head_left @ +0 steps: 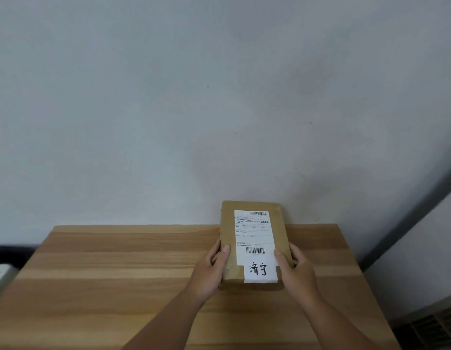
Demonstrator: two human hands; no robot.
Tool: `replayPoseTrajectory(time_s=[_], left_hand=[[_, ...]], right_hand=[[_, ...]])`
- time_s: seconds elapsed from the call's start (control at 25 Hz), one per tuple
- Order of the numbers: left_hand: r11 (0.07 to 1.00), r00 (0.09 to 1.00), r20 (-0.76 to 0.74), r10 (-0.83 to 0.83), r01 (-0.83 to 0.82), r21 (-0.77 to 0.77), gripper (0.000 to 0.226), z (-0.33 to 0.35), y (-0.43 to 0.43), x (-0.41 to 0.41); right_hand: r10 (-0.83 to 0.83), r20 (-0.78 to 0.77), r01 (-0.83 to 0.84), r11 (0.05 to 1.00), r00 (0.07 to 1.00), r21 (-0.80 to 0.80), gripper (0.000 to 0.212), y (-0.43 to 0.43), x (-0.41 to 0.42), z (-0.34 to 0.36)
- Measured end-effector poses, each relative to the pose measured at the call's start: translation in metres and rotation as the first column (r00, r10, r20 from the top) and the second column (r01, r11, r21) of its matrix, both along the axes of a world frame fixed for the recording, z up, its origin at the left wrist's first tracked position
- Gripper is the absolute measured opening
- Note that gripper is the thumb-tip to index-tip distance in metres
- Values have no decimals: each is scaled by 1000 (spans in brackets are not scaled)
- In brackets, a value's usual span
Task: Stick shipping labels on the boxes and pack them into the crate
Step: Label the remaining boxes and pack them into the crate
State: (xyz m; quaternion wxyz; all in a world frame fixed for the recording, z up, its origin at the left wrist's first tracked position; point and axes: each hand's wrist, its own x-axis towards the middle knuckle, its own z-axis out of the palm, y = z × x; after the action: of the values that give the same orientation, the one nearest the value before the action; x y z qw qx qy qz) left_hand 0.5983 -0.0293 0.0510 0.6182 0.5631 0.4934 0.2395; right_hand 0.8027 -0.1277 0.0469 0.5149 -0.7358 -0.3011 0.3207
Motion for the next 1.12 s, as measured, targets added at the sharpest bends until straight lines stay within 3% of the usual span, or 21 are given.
replayPoseTrajectory(time_s=[0.16,0.4,0.56,0.8,1.0,1.12], left_hand=[[991,991,-7,133,-133,19,52,8,0,-60],[955,956,5,293,-292,53,59,16,6,-174],[933,936,35,350,-352,75,45,14,9,-281],[910,913,35,407,-409,68,57,10,19,-459],[900,902,14,431,-431,62,49,7,37,-557],[850,850,27,525,-526,22,51,4,55,-607]], right_hand=[[124,-6,-124,992,992,20,23,26,-46,1],[263,10,-264,965,965,10,25,54,-157,19],[317,11,-317,948,948,14,23,72,-258,20],[357,-4,-357,934,934,-28,19,90,-432,10],[397,-8,-396,917,918,-47,20,124,-529,4],[466,-6,-465,884,885,-40,24,156,-579,1]])
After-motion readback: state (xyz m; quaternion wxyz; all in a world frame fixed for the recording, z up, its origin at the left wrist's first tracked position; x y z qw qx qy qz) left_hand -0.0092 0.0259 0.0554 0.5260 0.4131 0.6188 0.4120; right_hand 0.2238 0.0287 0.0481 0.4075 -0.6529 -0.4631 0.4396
